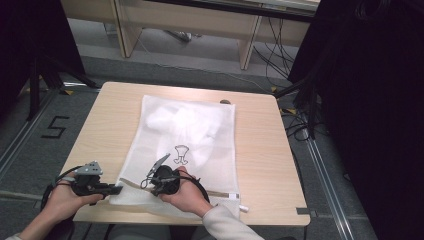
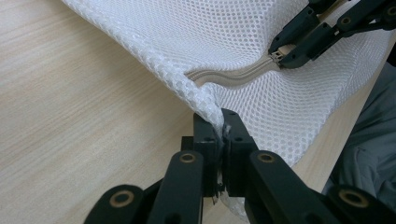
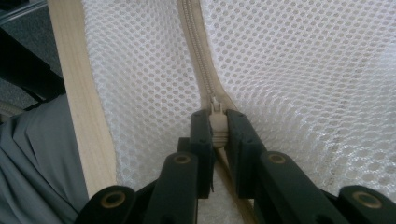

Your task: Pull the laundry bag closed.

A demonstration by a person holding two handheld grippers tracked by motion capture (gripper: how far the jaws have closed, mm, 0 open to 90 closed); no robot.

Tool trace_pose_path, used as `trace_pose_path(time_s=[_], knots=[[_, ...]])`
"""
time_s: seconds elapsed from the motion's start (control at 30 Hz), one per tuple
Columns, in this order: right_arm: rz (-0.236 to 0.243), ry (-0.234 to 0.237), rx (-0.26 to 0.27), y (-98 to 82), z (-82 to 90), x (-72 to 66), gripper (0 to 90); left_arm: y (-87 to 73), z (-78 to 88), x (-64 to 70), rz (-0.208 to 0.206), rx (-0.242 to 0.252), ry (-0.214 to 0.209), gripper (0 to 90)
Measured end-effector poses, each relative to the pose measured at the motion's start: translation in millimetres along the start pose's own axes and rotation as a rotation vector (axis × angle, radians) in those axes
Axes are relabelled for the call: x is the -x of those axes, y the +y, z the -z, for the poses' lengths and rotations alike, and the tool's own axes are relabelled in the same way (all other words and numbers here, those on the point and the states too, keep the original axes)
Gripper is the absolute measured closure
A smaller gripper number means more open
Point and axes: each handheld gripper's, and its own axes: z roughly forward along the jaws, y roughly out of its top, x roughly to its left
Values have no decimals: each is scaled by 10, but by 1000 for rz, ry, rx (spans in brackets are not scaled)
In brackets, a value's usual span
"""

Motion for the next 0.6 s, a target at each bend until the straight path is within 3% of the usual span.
trace_pose_path(time_s=[0.2,0.3,0.6], knots=[[-1,-4,3,-8,22,2,821,0,0,1,0,3,0,858],[-12,-4,-5,-17,32,-3,821,8,11,-5,-3,-19,-3,858],[-14,-5,-4,-51,63,24,821,2,2,-1,-2,1,1,858]])
